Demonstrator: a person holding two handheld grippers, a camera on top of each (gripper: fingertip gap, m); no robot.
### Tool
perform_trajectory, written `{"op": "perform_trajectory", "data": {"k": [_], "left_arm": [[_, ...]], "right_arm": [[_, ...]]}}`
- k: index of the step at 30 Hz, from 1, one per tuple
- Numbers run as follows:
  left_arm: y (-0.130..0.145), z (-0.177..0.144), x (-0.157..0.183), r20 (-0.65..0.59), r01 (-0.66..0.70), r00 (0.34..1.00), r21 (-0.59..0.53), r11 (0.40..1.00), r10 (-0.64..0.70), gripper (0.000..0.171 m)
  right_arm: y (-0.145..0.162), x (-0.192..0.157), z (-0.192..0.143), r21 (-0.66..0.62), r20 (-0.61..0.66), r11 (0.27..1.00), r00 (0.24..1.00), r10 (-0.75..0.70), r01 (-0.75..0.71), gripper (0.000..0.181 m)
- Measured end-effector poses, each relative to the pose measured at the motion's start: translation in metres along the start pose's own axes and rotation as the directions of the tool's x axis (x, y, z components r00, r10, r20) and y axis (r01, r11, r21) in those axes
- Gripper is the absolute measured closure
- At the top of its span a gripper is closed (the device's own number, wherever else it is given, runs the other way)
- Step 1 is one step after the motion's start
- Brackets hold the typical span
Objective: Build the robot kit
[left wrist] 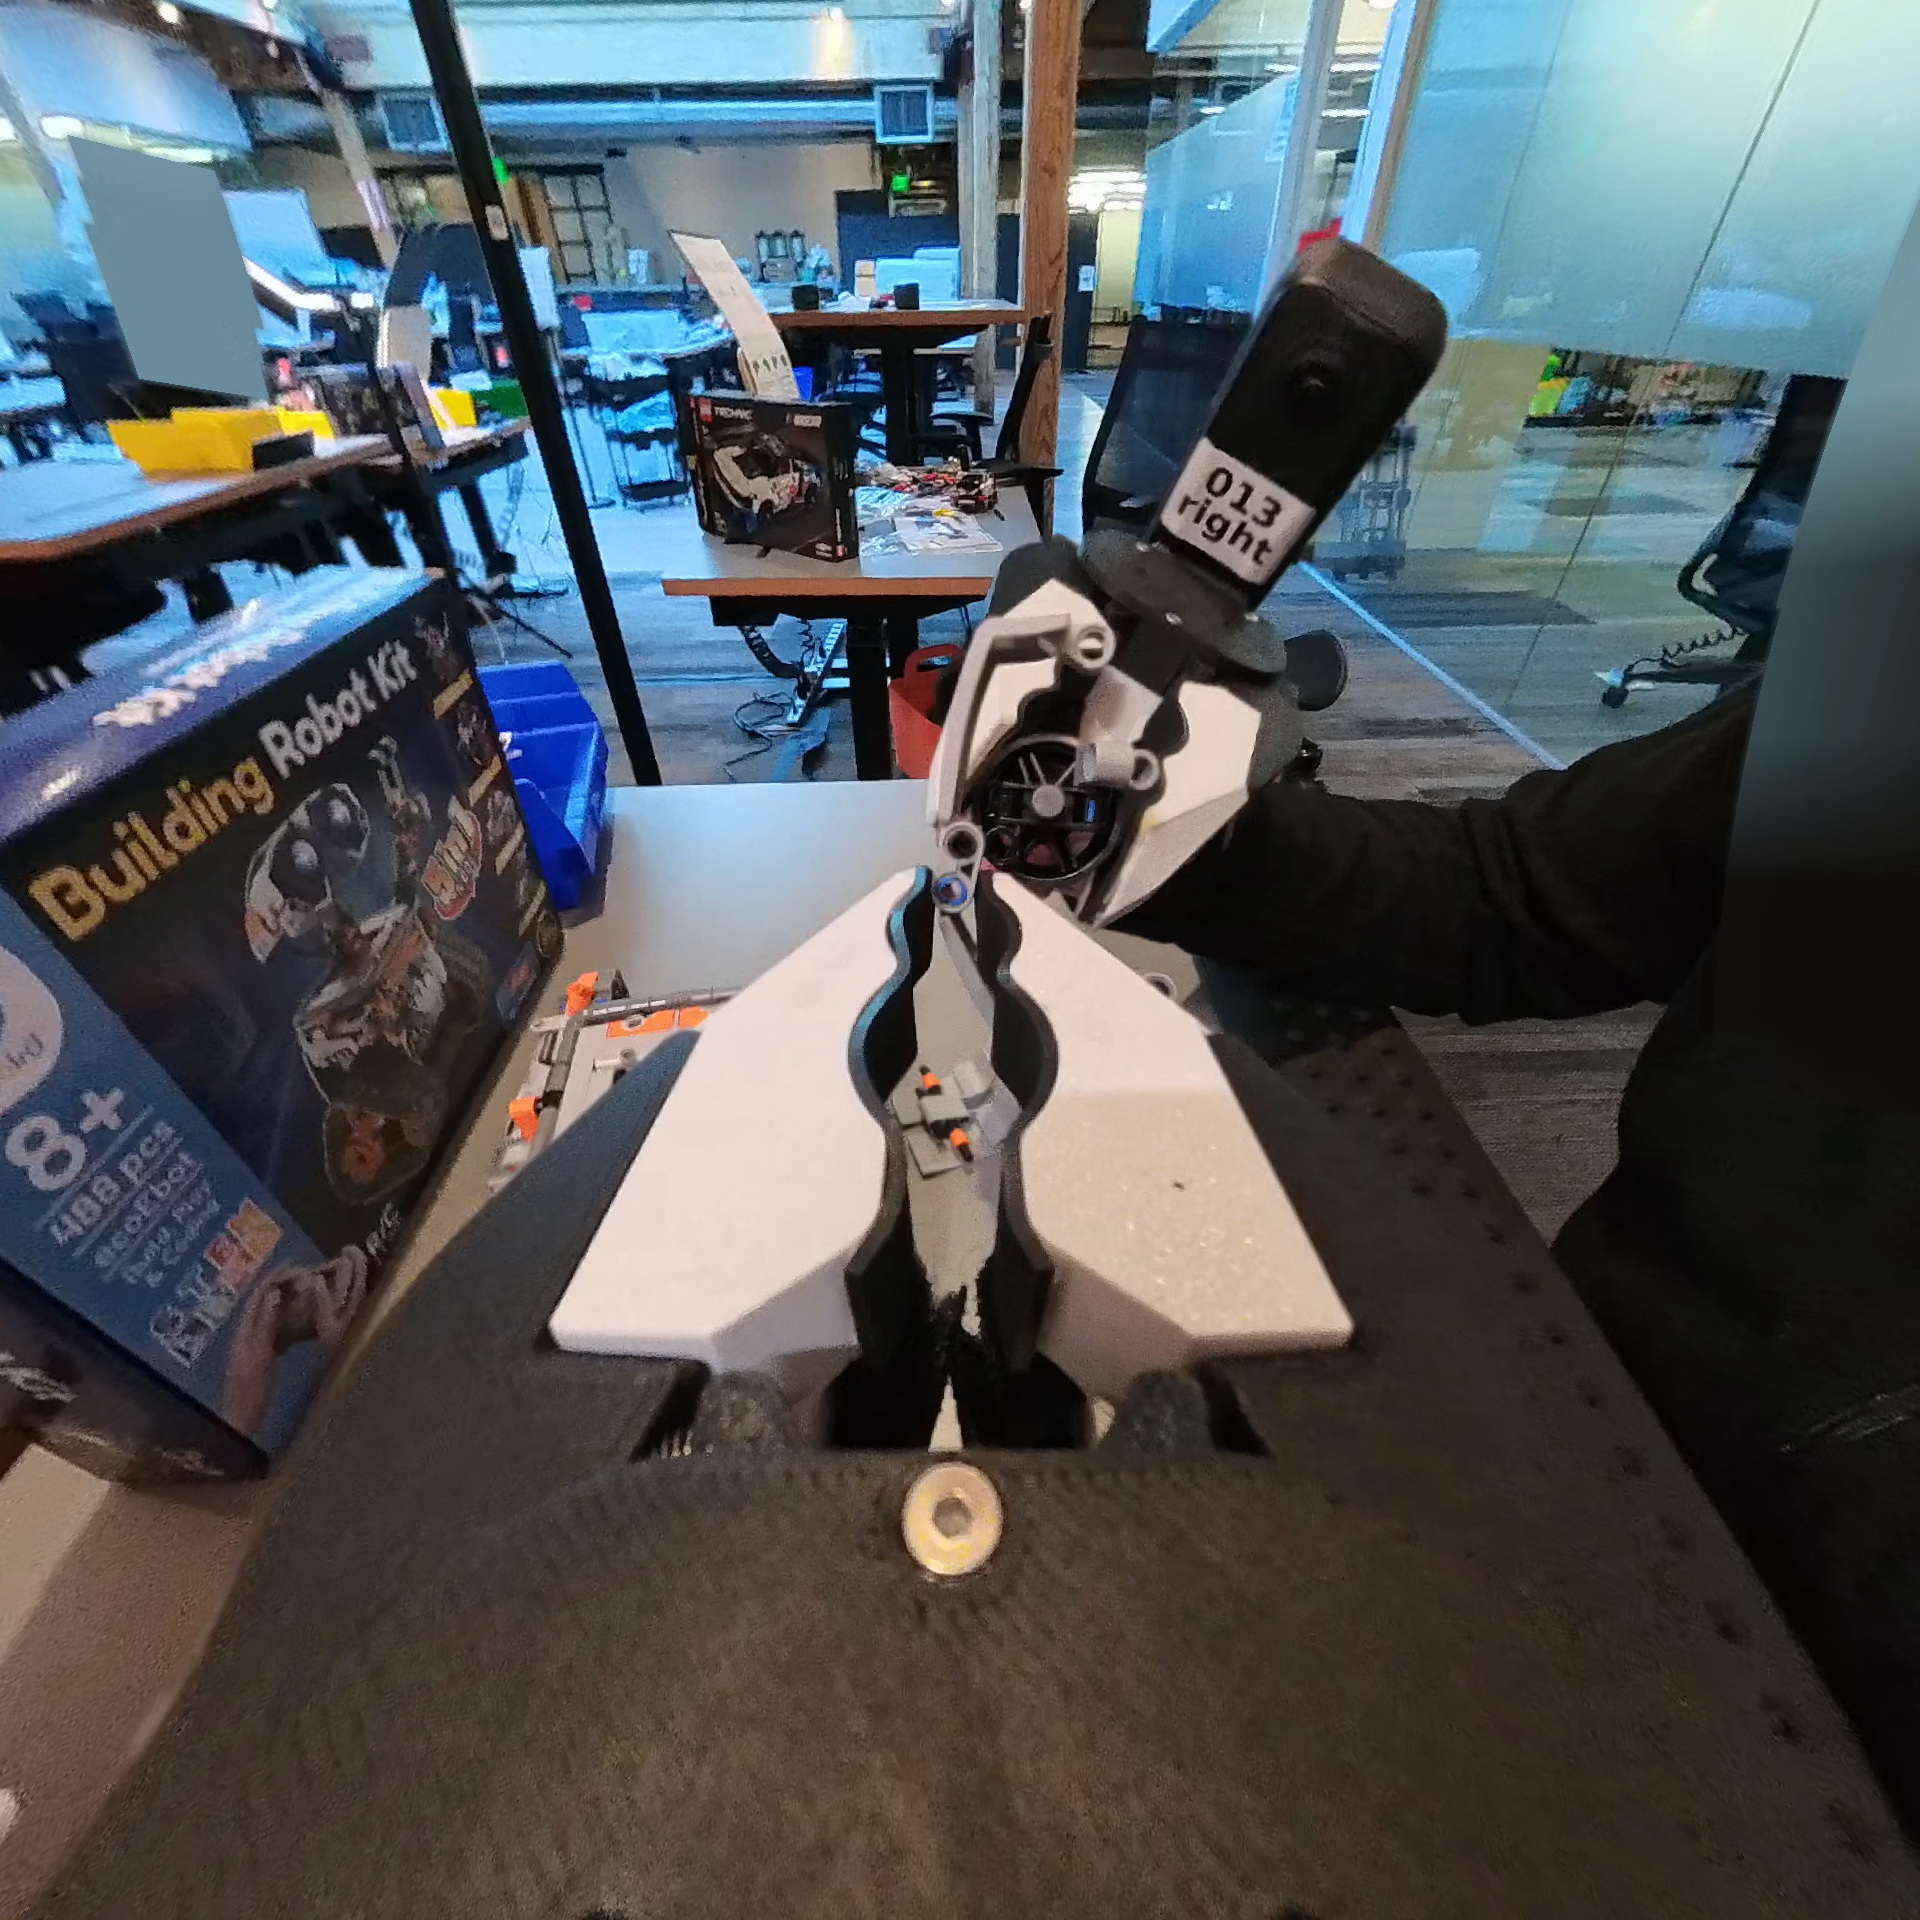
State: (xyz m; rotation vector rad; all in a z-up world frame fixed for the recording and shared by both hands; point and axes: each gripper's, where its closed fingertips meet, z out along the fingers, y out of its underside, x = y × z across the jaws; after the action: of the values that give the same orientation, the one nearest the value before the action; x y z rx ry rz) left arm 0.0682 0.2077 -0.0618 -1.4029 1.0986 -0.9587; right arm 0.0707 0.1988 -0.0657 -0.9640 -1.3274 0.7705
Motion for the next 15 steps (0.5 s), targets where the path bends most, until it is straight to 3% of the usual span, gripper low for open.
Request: {"op": "perform_trajectory", "data": {"k": [4,11,15], "left_arm": [[-0.004,-0.002,0.004,-0.015,-0.049,0.999,0.034,0.998,0.049,0.166],[0.001,0.001,-0.008,0.103,-0.089,0.990,-0.042,0.995,0.093,0.167],[0.004,0.002,-0.014,0.192,-0.133,0.969,-0.114,0.985,0.153,0.167]], "right_arm": [[-0.003,0.001,-0.001,-0.040,-0.083,0.988,0.984,-0.155,0.152,0.149],[-0.007,0.010,-0.010,-0.006,-0.088,0.995,0.991,-0.102,0.102,0.137],[-0.003,0.018,-0.013,-0.035,-0.125,0.995,0.988,-0.096,0.092,0.140]]}}
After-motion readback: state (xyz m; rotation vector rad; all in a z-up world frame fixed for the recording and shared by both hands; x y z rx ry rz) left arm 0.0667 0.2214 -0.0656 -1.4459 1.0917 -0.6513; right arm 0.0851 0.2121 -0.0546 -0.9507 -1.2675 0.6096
